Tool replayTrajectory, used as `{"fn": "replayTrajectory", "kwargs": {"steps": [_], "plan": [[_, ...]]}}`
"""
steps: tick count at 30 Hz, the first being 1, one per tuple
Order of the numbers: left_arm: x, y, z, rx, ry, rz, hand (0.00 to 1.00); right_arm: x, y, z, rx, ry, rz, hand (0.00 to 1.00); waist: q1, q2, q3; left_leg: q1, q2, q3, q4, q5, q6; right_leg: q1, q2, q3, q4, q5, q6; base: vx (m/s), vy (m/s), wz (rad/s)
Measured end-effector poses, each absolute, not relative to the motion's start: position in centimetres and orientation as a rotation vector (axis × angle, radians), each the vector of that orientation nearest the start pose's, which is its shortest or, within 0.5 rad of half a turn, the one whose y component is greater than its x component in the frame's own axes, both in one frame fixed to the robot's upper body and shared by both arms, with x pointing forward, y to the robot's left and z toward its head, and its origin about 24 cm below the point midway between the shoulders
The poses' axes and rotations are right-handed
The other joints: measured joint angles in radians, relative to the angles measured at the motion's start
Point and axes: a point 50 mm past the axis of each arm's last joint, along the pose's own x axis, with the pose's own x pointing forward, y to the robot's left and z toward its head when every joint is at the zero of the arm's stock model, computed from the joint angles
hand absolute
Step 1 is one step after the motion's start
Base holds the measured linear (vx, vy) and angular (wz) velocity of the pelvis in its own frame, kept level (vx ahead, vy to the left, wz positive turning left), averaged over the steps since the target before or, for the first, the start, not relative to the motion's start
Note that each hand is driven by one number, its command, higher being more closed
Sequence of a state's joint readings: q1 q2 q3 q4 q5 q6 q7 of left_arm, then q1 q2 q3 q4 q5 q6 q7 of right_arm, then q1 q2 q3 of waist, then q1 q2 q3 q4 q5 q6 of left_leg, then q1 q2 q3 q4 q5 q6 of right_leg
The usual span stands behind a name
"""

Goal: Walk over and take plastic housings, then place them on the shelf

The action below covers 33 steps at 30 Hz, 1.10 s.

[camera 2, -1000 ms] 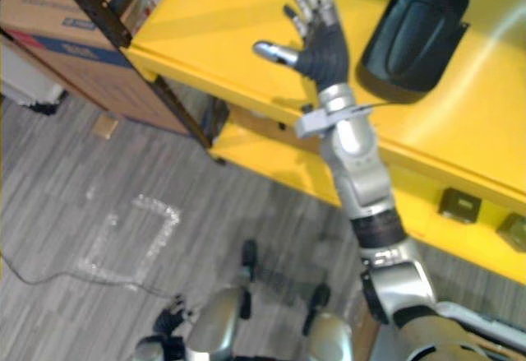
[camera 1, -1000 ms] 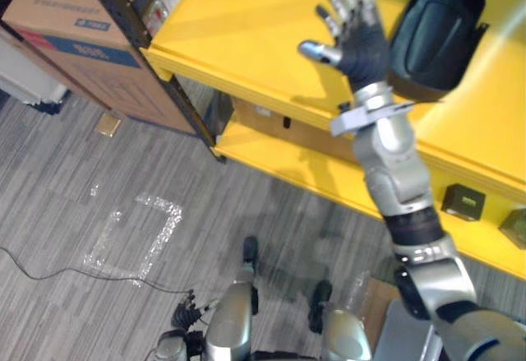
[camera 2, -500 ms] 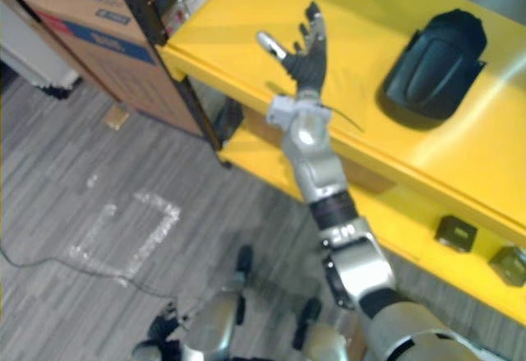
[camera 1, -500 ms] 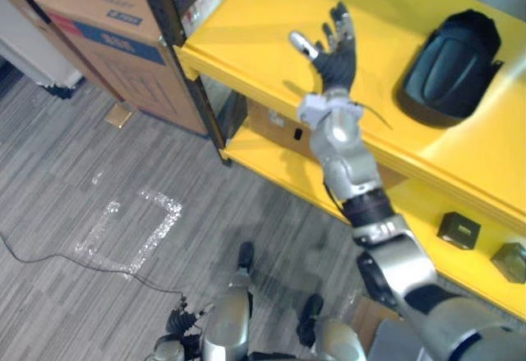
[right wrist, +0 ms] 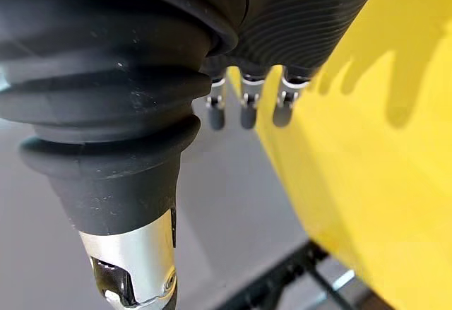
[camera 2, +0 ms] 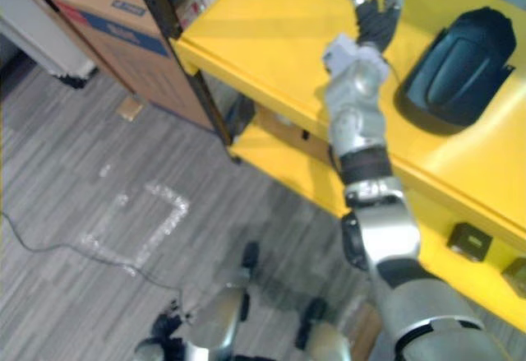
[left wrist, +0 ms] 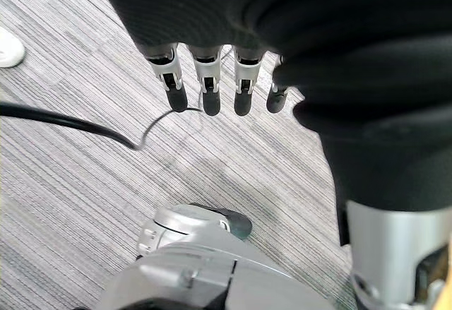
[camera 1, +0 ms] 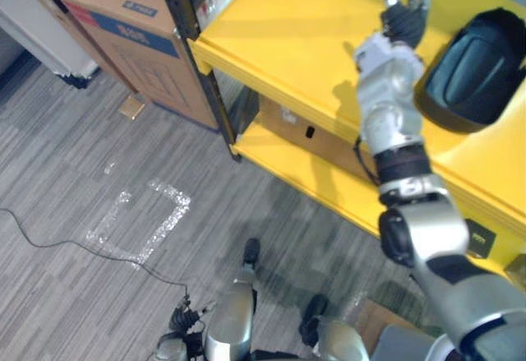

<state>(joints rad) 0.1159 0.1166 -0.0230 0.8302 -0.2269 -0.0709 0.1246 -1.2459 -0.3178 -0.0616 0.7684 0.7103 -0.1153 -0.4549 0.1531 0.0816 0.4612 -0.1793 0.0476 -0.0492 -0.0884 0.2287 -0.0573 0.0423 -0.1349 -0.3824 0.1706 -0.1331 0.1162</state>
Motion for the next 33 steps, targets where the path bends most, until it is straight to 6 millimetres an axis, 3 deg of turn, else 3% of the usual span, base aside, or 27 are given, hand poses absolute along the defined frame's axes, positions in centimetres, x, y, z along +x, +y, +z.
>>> {"fn": "replayTrajectory", "kwargs": {"steps": [3,9,12,21,33], "plan": [[13.0,19.8,-13.7,-0.044,0.869,0.273,0.0,40.6,-19.7,29.9,0.601,-0.427,-0.308,0.0,0.0,0.003,0.001,0.0,0.002,0.0,0.0,0.002,0.001,-0.001,0.001,-0.001,0.003,-0.004,-0.005,0.01,-0.026,0.0],[13.3,19.5,-13.7,-0.043,0.866,0.25,0.0,40.7,-21.4,30.0,0.596,-0.412,-0.303,0.0,0.0,0.015,0.001,0.001,0.003,-0.014,0.004,0.006,-0.004,-0.003,0.001,-0.007,0.017,-0.016,-0.011,0.01,-0.042,0.03],[13.6,19.2,-13.6,-0.038,0.849,0.222,0.0,40.8,-21.9,30.2,0.61,-0.403,-0.306,0.0,0.0,0.03,0.002,0.001,0.003,-0.018,0.003,0.007,-0.006,-0.005,0.001,-0.009,0.029,-0.021,-0.011,-0.01,-0.02,0.03],[13.8,18.9,-13.6,-0.036,0.843,0.204,0.0,41.2,-23.5,28.7,0.617,-0.33,-0.328,0.0,0.002,0.044,0.007,-0.002,0.005,-0.019,0.0,0.004,-0.009,-0.01,0.001,-0.012,0.036,-0.023,-0.01,0.0,0.0,0.0],[14.1,18.4,-13.5,-0.028,0.838,0.176,0.0,41.1,-24.8,28.4,0.627,-0.302,-0.376,0.0,0.007,0.066,0.003,-0.008,0.005,-0.02,0.004,0.01,-0.01,-0.028,-0.006,-0.017,0.067,-0.046,-0.015,0.01,-0.018,0.0]]}}
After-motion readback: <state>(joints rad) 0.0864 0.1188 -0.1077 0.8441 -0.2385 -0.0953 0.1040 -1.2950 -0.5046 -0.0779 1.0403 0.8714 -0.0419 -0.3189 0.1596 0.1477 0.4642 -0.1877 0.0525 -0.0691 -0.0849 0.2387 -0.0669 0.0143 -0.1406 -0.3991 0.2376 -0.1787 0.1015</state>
